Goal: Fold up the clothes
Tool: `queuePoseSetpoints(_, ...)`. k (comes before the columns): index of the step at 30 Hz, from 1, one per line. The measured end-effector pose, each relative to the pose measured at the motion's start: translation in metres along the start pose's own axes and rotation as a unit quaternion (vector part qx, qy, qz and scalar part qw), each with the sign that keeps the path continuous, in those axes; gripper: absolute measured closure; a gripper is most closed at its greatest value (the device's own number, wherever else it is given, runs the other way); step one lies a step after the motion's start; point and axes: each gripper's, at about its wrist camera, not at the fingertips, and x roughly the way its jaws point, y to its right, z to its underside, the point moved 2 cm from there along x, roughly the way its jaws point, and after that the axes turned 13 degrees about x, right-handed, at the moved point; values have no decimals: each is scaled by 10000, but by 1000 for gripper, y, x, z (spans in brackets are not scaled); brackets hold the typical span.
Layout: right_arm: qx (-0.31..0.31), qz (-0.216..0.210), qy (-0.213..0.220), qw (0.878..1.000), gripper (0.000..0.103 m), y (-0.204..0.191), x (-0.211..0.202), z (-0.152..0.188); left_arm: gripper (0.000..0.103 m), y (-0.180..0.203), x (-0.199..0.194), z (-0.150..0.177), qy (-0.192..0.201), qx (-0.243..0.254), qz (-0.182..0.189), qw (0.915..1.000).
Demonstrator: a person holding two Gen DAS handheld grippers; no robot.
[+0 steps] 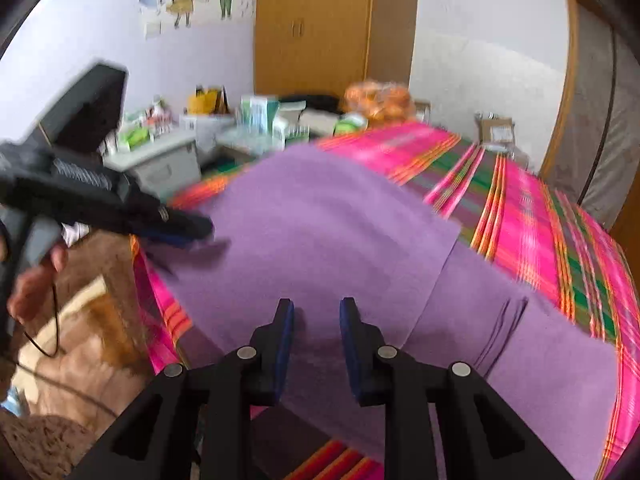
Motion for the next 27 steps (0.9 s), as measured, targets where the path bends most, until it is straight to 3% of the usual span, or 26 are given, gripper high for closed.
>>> queuePoseSetpoints(7, -10, 20, -239, 9997, 79, -6, -3, 5, 62, -3, -11, 18, 57, 81, 171, 9998)
queuePoseSetpoints(12, 165, -338, -208, 9991, 79, -11, -10, -2, 62, -9, -18, 23, -2, 130, 211, 9997)
queuePoseSetpoints(20, 32, -698, -168, 9974, 79, -36, 3, -17, 61, -39, -41, 24, 202, -314, 145, 9992)
queuePoseSetpoints(22, -85, -831, -120, 9964, 74, -47, 6, -22, 61, -50, -47, 23, 353, -468, 131, 9982)
queuePoseSetpoints(24, -241, -960, -5, 9951, 62, -59, 9, -26, 61, -58, -51, 20, 426, -594, 91, 9973)
queuePoseSetpoints(27, -309, -1150, -62, 9929, 60, -74, 17, -29, 61, -68, -52, 15, 479, -764, 39, 9959)
